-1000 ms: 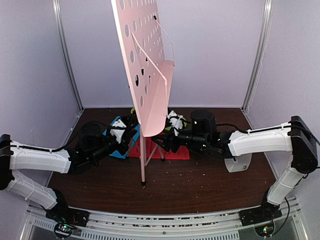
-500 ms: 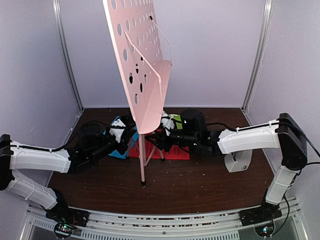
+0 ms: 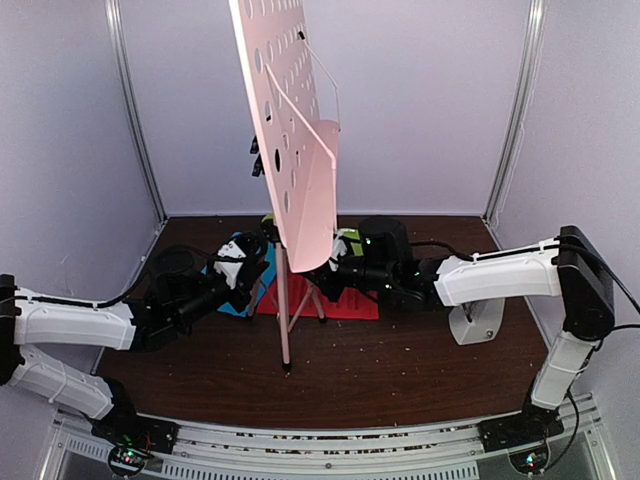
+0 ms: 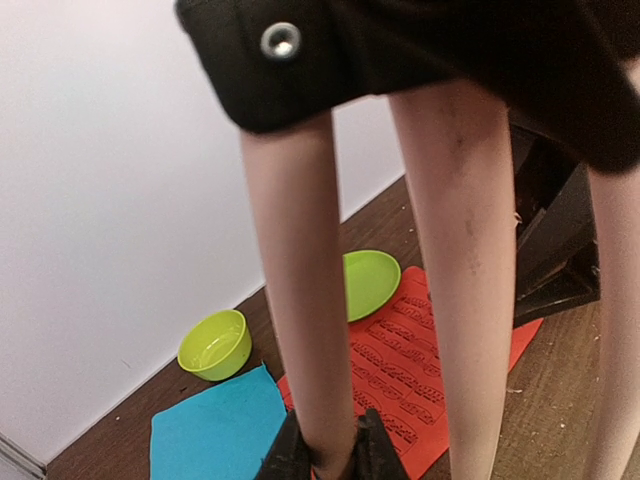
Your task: Set up the instrument practice props
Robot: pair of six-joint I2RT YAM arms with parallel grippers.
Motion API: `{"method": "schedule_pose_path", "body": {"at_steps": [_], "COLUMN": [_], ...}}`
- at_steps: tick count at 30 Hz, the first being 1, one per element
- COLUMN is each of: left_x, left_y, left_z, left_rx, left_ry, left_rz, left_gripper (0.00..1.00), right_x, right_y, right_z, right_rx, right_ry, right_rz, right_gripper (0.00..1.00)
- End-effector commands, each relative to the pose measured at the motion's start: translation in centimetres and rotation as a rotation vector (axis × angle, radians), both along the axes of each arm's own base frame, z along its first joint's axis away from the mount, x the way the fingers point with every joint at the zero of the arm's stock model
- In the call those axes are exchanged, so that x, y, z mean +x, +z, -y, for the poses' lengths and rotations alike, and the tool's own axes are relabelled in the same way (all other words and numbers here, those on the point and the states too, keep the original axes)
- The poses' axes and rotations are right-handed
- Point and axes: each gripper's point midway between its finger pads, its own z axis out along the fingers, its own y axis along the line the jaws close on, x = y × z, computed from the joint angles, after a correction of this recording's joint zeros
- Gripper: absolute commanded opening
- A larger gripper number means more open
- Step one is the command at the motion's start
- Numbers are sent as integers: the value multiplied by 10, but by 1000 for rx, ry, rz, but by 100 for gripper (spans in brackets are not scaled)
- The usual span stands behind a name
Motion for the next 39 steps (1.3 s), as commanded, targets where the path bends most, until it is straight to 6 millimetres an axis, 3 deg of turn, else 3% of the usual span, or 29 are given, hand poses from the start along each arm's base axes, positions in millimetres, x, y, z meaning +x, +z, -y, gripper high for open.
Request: {"method": "schedule_pose_path", "body": {"at_steps": [1, 14, 22, 25, 30, 34, 39], "left_x": [-5, 7, 23, 33, 31, 24, 8], "left_y": [-52, -44, -45, -44, -39, -27, -10], "left_z": [-19, -26, -29, -34, -19, -15, -27], "left_rx": [169, 131, 152, 145, 114, 53, -31], "left_ry": [15, 31, 65, 92, 28, -11, 2], "left_rz": [-70, -69, -56, -55, -85, -116, -146], "left_gripper": [0, 0, 0, 0, 0, 26, 48], "right_x": [2, 1, 2, 1, -3, -6, -11], "right_y": [25, 32, 14, 15, 20, 23, 21], "right_z": [6, 48, 81, 86, 77, 68, 65], "right_rx": [38, -4, -43, -41, -12, 7, 23], "right_ry": [-33, -112, -181, -190, -183, -195, -210], "right_rz": [-31, -41, -47, -41, -61, -68, -81], "right_gripper": [0, 0, 0, 0, 0, 0, 0]}}
